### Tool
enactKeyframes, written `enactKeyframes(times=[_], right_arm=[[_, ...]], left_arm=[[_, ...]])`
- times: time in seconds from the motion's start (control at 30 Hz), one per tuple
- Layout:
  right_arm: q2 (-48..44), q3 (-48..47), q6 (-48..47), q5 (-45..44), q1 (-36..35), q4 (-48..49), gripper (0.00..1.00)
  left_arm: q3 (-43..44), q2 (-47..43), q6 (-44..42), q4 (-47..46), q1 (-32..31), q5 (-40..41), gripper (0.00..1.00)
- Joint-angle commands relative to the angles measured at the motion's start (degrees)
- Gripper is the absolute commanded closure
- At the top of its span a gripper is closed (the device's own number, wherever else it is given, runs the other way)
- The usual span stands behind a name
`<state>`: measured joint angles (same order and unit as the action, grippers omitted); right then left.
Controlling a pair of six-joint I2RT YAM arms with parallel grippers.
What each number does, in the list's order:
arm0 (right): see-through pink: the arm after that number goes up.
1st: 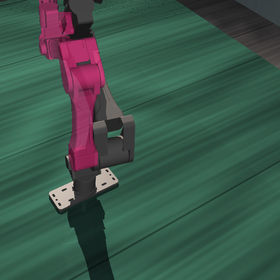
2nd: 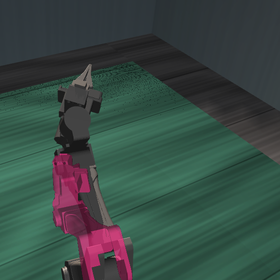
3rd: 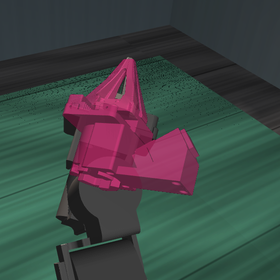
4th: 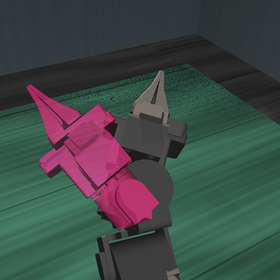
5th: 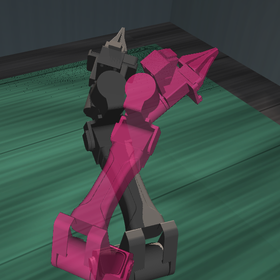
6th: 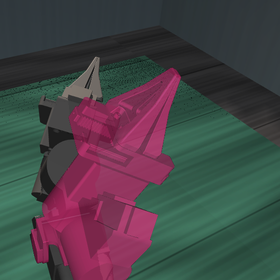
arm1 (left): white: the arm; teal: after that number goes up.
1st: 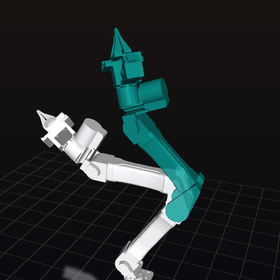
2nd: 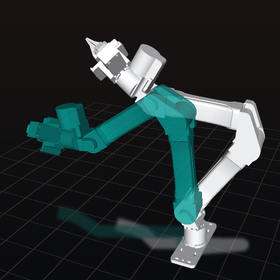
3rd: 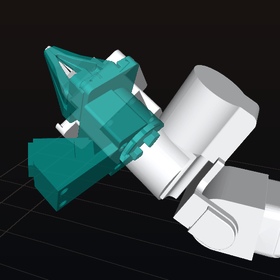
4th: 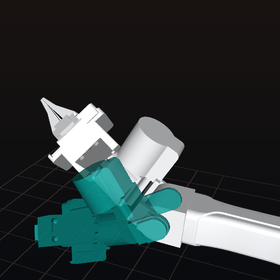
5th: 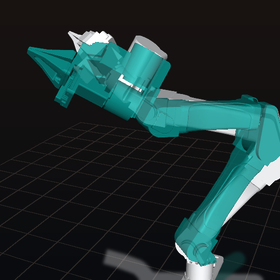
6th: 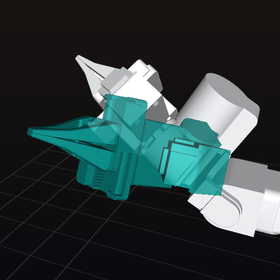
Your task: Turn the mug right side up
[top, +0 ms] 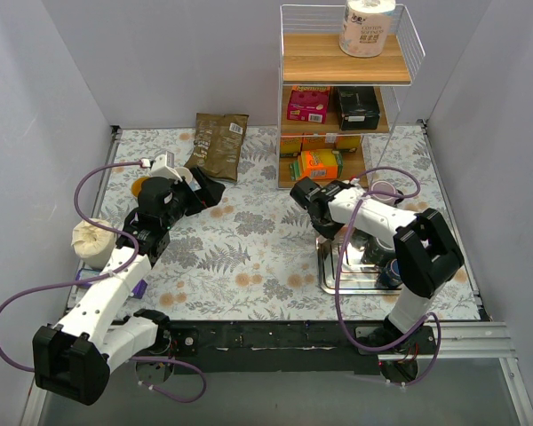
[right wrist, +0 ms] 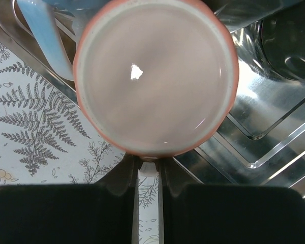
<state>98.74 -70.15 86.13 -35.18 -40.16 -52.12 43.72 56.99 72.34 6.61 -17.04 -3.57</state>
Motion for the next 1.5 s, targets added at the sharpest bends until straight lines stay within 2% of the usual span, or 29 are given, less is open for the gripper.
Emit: enactKeyframes(times=[0.0,0.33,0.4,0.57,0.67,0.7,0.73,0.8,0.83,0.93,1.03,1.17,1.3,1.47], right_arm=[[-2.1,0.3,-2.3,-2.9,-0.4,1.0,0.99],[-13.7,4.1,-18.1,-0.1,-2.4,13.9,0.99],[-18.0,5.7,-20.9,2.0,-2.5,16.2,0.99],[-32.0,12.2,-32.0,11.5,-2.5,30.1,0.99],[-40.0,16.6,-37.0,18.5,-2.5,39.1,0.99],[-42.1,18.1,-38.1,20.5,-2.4,45.5,0.99],[-44.2,20.8,-38.7,22.2,-2.4,48.1,0.99],[-48.6,22.1,-38.9,26.2,-2.5,53.8,0.99],[-49.4,22.1,-39.6,27.5,-2.5,54.6,0.99],[-50.7,20.8,-40.2,33.8,-2.5,58.5,0.99],[-52.0,21.0,-39.5,39.2,-2.5,63.8,0.99],[-52.4,21.2,-37.0,45.0,-2.5,69.5,0.99],[-52.3,21.1,-35.4,47.2,-2.5,72.2,0.99],[-52.9,21.3,-35.2,49.1,-2.5,73.7,0.99]], left_arm=[[-0.3,-1.2,-0.7,-0.7,0.1,0.1,0.02],[0.3,-2.7,0.3,0.3,0.1,-2.5,0.02],[0.3,-3.0,0.5,0.9,0.1,-3.8,0.02],[-0.4,-4.2,1.5,0.9,0.1,-8.9,0.02],[-1.9,-4.7,2.8,-1.6,0.1,-17.6,0.02],[-2.7,-5.0,3.3,-4.5,0.1,-20.0,0.02],[-3.5,-5.3,4.1,-6.3,0.0,-25.8,0.02],[-6.4,-6.2,7.2,-14.9,-0.1,-31.6,0.02],[-7.2,-6.3,8.8,-18.1,-0.3,-37.8,0.02],[-10.1,-6.7,12.9,-27.8,-2.6,-42.3,0.02],[-10.8,-6.3,13.6,-32.3,-7.6,-41.2,0.02],[-10.6,-3.9,14.6,-37.5,-16.8,-35.5,0.02],[-11.3,-1.5,17.3,-47.7,-20.8,-32.1,0.02],[-10.8,0.0,18.6,-51.3,-23.1,-27.4,0.02]])
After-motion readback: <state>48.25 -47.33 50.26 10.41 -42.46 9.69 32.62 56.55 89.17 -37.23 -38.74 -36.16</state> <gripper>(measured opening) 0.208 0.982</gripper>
